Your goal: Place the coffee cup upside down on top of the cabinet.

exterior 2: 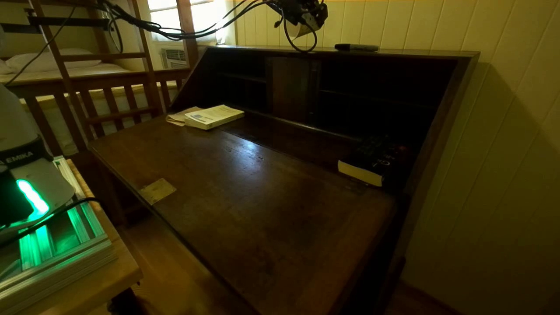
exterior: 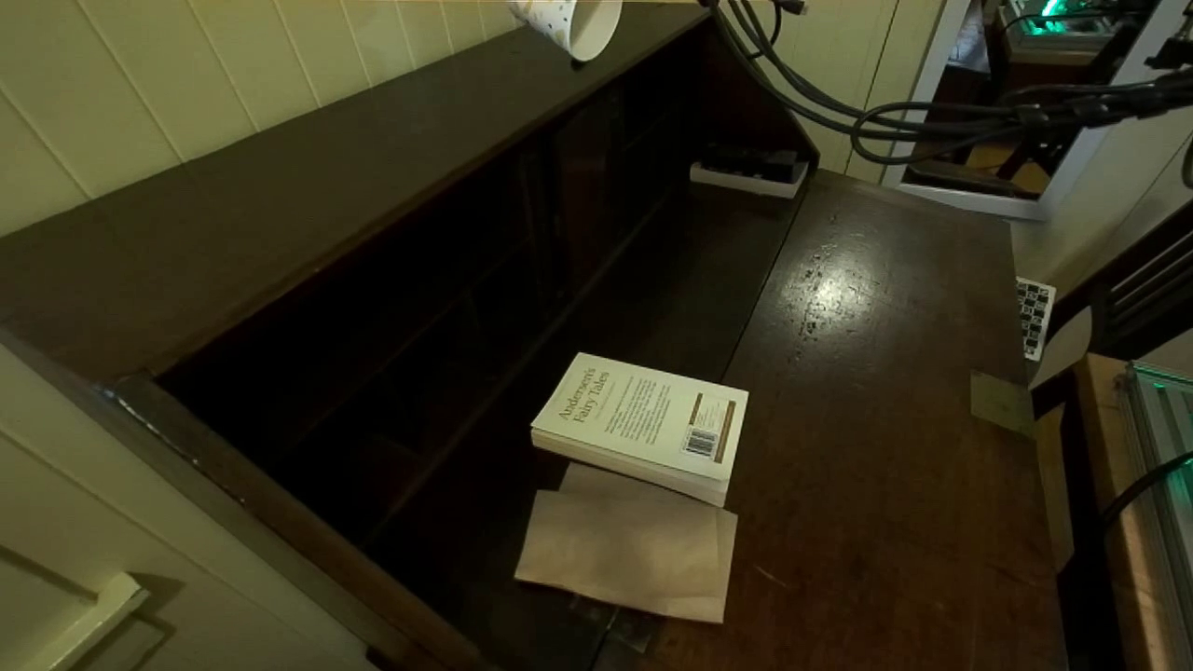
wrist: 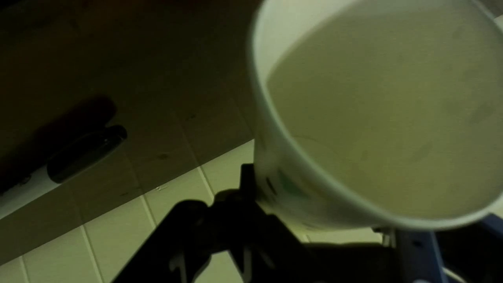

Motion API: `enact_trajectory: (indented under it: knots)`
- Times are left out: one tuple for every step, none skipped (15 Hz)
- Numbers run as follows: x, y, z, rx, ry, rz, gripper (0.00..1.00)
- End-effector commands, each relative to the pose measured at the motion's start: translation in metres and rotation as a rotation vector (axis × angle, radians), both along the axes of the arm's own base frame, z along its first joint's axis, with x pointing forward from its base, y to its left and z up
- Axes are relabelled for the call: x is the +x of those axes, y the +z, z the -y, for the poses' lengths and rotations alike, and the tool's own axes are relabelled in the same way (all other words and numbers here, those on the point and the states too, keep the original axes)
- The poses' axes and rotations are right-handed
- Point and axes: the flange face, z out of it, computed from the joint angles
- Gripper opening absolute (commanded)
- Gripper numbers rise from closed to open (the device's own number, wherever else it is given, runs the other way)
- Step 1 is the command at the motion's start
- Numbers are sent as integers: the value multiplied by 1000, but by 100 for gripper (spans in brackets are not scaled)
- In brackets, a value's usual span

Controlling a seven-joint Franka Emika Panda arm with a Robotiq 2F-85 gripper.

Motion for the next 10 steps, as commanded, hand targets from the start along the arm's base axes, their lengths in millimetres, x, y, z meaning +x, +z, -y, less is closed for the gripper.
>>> enact_trajectory:
  knots:
    - [0, 0, 0, 0, 0, 0, 63]
    - [0, 0, 0, 0, 0, 0, 38]
    - [0, 0, -1, -8, 0, 12, 38]
    - [-1, 0, -2, -7, 3, 15, 38]
    - [-1, 1, -2, -16, 4, 24, 38]
    - [-1, 1, -3, -23, 9, 31, 38]
    - [-1, 2, -4, -31, 14, 39, 38]
    - [-1, 3, -5, -40, 18, 51, 38]
    - [-1, 3, -6, -46, 22, 62, 38]
    - [-1, 3, -7, -53, 26, 72, 38]
